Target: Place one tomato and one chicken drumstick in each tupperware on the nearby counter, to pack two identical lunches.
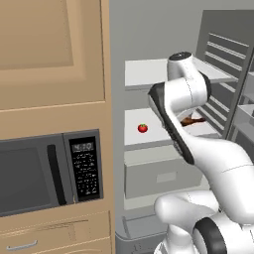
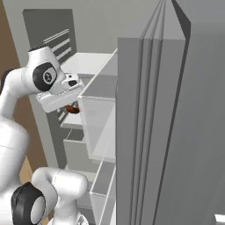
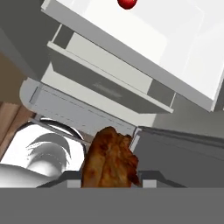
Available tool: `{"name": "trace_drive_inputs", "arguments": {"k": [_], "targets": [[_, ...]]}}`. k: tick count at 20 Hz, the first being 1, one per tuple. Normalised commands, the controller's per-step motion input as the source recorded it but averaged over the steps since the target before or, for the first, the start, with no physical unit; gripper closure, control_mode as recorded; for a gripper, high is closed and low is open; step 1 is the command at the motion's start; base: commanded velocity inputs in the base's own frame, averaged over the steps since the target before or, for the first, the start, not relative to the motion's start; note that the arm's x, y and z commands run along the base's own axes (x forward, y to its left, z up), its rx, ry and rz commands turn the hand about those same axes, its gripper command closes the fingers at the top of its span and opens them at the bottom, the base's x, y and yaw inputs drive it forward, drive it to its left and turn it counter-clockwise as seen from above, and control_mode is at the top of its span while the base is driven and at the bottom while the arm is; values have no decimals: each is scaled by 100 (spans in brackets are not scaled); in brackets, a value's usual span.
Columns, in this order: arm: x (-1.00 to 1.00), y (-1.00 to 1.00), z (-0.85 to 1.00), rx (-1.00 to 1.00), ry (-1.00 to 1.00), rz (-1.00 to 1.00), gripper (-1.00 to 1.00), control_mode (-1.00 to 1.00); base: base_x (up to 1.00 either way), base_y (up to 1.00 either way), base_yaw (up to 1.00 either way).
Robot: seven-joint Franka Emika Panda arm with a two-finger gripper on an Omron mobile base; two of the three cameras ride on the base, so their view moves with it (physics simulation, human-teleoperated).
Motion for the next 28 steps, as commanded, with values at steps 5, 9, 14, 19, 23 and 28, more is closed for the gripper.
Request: {"name": "trace_drive_inputs", "arguments": {"k": [5,9,14,19,23,28], "targets": [[-60,0,-1,0,-27,0,100,-100,0,0,0],[-63,0,0,0,-30,2,100,-100,0,0,0],[-50,0,6,1,-24,7,100,-100,0,0,0],[-19,0,1,0,-12,4,100,100,-33,0,5],[0,0,0,0,0,0,100,100,-79,8,1],[0,0,0,0,0,0,100,100,-84,37,0]]}}
